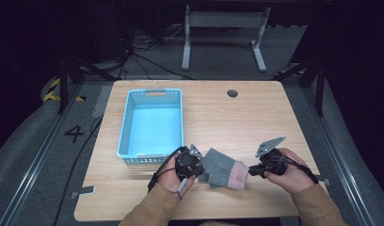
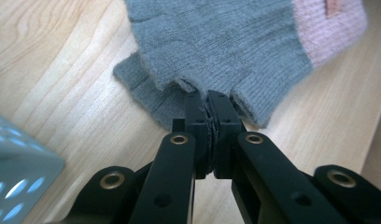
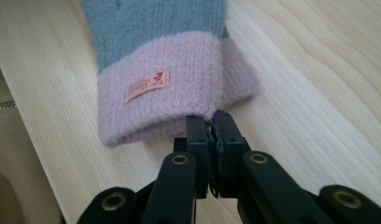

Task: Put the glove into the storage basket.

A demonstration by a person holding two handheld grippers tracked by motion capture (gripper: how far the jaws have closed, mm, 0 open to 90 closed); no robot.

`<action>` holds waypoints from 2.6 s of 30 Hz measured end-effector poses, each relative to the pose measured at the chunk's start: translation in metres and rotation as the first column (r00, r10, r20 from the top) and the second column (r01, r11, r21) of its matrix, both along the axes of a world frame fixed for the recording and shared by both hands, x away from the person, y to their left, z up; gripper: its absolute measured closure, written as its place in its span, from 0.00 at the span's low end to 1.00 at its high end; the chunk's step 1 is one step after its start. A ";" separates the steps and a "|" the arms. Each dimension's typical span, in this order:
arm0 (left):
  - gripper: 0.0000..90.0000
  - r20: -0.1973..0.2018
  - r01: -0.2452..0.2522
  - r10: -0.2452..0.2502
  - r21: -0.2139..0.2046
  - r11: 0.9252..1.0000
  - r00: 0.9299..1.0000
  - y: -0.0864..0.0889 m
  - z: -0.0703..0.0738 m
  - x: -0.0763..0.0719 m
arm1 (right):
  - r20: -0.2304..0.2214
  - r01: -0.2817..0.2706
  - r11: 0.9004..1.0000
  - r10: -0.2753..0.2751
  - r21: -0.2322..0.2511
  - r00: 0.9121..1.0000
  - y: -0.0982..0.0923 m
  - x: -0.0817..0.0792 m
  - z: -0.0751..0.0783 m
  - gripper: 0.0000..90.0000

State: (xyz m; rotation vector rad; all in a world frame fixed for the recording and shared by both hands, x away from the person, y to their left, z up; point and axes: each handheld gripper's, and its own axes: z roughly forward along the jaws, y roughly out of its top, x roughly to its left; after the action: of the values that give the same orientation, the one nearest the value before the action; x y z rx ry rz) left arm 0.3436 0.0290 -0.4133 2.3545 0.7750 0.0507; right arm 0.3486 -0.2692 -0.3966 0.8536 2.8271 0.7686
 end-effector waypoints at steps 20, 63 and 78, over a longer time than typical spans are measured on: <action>0.98 -0.054 0.036 -0.034 0.038 0.999 0.998 -0.006 -0.009 -0.013 | 0.011 0.048 0.999 -0.048 0.016 0.999 0.007 0.028 -0.010 0.98; 0.48 -0.007 0.036 -0.036 -0.031 0.999 0.999 -0.022 0.004 0.005 | 0.023 0.230 0.972 -0.232 0.055 0.973 -0.040 0.022 -0.008 0.72; 0.38 0.006 0.077 -0.076 -0.031 0.997 0.997 -0.038 -0.002 0.017 | 0.009 0.280 0.956 -0.282 0.088 0.959 -0.058 0.013 -0.005 0.72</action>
State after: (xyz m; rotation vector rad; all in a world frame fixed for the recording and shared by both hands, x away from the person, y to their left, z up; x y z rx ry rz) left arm 0.3601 -0.0086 -0.4148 2.3512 0.6778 0.0119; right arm 0.3613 -0.3271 -0.4016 1.2187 2.5874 0.8540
